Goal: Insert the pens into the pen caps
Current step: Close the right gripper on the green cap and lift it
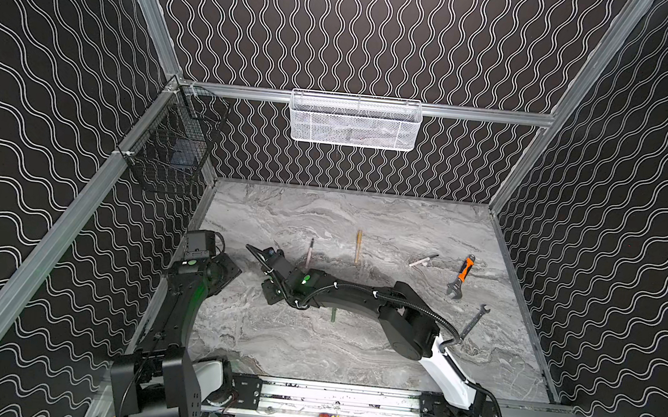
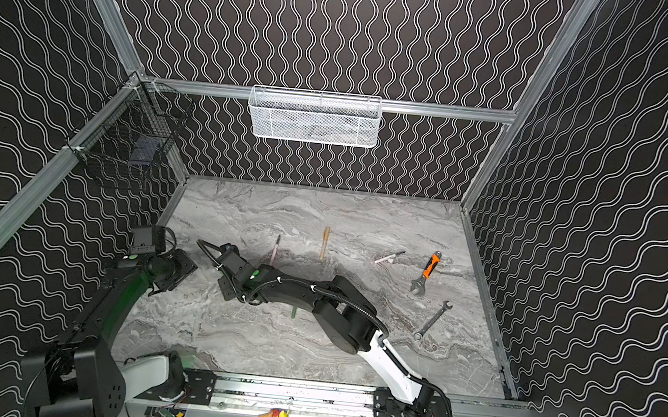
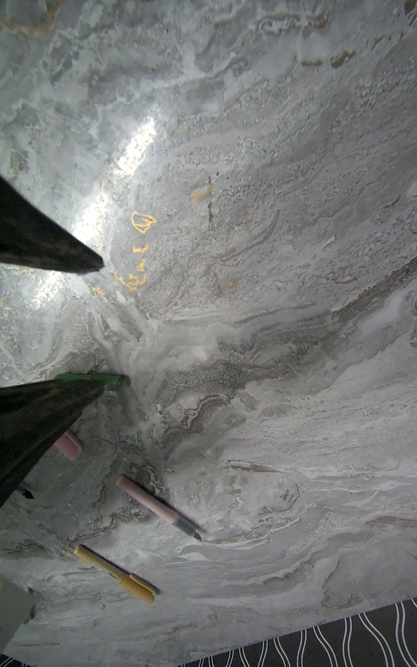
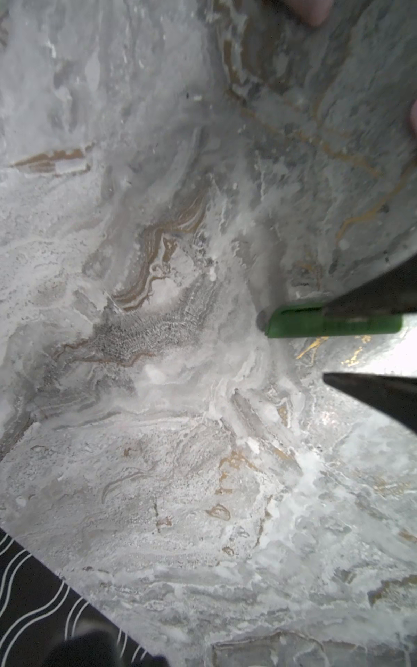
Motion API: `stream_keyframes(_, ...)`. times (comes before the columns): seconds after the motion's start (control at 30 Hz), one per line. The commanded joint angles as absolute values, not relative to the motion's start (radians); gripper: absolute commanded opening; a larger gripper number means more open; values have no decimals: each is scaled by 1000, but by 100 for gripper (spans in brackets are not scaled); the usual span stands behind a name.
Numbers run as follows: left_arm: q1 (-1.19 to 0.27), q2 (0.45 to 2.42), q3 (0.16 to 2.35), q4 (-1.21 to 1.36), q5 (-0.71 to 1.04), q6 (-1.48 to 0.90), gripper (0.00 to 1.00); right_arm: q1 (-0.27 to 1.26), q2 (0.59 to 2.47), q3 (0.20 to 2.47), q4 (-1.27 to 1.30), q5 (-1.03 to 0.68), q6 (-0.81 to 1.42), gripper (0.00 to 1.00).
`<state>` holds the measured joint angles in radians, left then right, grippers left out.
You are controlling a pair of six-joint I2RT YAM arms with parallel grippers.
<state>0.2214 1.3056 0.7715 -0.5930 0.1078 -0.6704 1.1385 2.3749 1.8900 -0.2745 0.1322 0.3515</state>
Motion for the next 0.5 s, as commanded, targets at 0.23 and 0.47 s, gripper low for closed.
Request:
stream_keyframes(0.23,222,1298,765,-559,124,-644,52,1142,2442,1935,-345,146,345,36)
stream_keyframes(0.47,223,1291,761,-551,135,-645,52,1142,2449,1927,-359,150,359,26)
